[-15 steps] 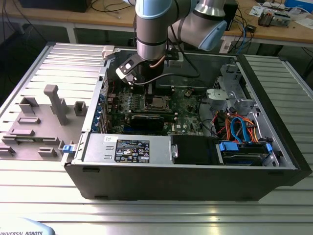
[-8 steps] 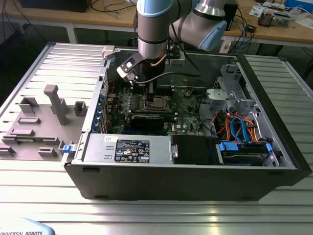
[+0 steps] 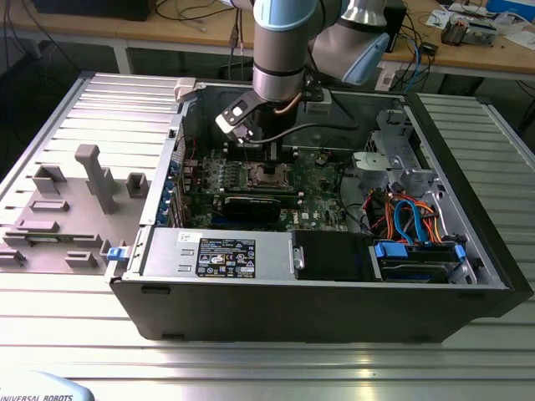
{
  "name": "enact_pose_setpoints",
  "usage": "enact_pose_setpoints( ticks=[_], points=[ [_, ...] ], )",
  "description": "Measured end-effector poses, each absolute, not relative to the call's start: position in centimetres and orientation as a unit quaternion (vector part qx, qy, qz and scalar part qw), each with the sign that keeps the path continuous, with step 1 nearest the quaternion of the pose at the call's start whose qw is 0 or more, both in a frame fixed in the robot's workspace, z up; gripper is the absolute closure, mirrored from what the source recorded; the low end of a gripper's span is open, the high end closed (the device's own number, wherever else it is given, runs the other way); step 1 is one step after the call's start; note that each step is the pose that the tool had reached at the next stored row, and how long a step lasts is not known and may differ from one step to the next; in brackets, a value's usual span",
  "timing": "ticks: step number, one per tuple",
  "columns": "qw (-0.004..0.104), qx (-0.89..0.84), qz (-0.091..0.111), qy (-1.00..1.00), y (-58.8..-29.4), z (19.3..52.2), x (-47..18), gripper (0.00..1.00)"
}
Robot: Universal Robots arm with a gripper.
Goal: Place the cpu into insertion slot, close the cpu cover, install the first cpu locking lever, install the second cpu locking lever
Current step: 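Close the cpu cover, then install the first cpu locking lever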
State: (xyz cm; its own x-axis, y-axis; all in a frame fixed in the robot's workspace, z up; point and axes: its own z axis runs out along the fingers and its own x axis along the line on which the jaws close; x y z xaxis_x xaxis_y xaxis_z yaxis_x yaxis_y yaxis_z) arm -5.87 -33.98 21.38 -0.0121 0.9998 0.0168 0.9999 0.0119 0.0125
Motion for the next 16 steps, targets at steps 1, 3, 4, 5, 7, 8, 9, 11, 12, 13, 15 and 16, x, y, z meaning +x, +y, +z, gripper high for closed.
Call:
enact_pose_setpoints(
  ticks=[1,3,4,5,7,8,9,11,12,13,15,16],
  points=[
    [0.002,-0.703,-0.010,-0.711,-33.98,21.38,-5.86,0.89],
    [0.002,-0.703,-0.010,-0.711,-33.98,21.38,-5.59,0.89],
    [0.002,-0.703,-0.010,-0.711,-33.98,21.38,-5.37,0.89],
    [0.002,-0.703,-0.010,-0.711,-33.98,21.38,-5.36,0.89],
    [0.002,-0.703,-0.010,-0.711,-33.98,21.38,-5.35,0.89],
    [0.002,-0.703,-0.010,-0.711,-33.98,21.38,-5.34,0.89],
    [0.002,-0.703,-0.010,-0.711,-33.98,21.38,-5.33,0.89],
    [0.002,-0.703,-0.010,-0.711,-33.98,21.38,-5.32,0.89],
    [0.002,-0.703,-0.010,-0.711,-33.98,21.38,-5.31,0.89],
    [0.002,-0.703,-0.010,-0.711,-33.98,21.38,-5.31,0.89],
    [0.002,-0.703,-0.010,-0.711,-33.98,21.40,-5.29,0.89],
    [0.002,-0.703,-0.010,-0.711,-33.97,21.53,-5.29,0.89]
  ],
)
